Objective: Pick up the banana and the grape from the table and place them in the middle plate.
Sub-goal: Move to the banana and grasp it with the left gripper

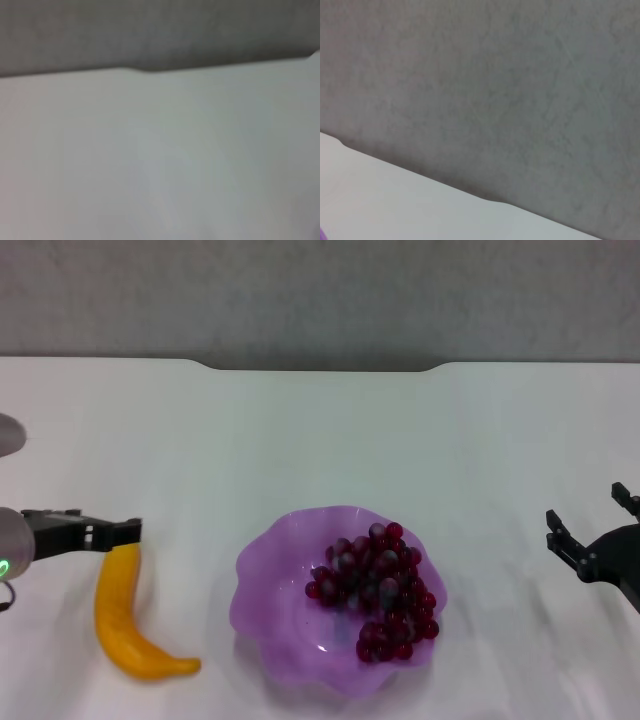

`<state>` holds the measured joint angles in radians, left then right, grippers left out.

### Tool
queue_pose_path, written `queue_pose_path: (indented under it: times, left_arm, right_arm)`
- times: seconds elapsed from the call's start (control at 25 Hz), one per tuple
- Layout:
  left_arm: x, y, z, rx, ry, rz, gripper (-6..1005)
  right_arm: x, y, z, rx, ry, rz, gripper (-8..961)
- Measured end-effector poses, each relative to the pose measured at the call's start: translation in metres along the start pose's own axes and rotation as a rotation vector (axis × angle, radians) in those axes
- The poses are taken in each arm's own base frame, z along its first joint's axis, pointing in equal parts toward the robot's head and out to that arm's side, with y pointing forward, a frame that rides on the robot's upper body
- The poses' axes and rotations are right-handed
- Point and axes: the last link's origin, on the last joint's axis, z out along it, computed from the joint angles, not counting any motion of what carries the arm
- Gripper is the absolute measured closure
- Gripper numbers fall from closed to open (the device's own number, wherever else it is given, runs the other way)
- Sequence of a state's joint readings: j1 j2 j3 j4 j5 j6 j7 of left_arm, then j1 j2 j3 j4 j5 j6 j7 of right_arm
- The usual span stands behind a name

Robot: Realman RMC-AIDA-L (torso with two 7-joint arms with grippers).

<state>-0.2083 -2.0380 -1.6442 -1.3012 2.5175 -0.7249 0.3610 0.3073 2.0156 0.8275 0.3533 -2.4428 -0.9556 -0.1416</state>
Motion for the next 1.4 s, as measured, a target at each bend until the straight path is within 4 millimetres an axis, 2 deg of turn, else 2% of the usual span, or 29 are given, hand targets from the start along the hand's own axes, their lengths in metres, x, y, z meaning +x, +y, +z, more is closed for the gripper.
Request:
queue_pose_path:
  times: [0.16,0.44,1.04,1.4]
  left_arm:
    - [0.007,-0.001,0.000,0.095,-0.091,0.010,130]
    - [0.003,0.018,0.003,0.130,-0.215,-0.006,129]
    - [-0.010,0.023,0.012,0.140,-0.221,-0.141,132]
    - [-0.026,0.023,0.023,0.152,-0.251,-0.179,137]
  right_arm:
    - [0.000,-0.001,0.000,0.003,0.000,0.002,62]
    - [0.001,0.000,0.002,-0.003,0.016,0.001,62]
    - [0.001,0.001,0.003,-0.004,0.017,-0.003,62]
    - [0.001,0.001,0.002,-0.002,0.012,-0.003,62]
